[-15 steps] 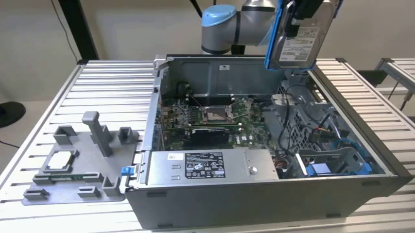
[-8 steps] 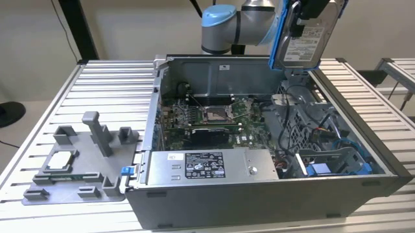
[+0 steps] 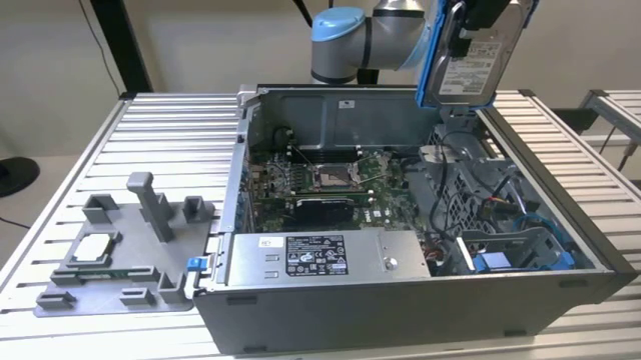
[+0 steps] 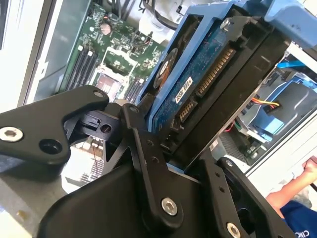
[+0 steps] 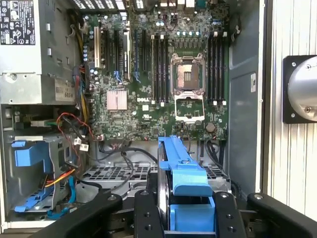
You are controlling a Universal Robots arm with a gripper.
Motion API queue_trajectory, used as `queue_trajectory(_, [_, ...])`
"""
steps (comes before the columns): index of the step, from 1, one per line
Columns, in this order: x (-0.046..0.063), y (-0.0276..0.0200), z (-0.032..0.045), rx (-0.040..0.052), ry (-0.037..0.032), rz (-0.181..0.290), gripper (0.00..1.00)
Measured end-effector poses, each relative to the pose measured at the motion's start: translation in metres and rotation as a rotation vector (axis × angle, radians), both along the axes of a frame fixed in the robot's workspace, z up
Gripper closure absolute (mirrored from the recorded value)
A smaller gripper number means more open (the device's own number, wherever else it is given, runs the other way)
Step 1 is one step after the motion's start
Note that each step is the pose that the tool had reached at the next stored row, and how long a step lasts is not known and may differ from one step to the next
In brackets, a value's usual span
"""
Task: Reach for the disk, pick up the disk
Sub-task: 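Pick up the disk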
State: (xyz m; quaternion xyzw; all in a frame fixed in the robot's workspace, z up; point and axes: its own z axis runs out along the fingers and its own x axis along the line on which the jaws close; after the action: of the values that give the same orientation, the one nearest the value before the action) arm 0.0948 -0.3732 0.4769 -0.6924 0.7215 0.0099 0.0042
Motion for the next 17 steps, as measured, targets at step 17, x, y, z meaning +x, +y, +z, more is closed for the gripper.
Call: queue_trajectory(17, [-0.007, -0.0347, -0.0003, 0.0001, -0.0001, 0.000, 1.00])
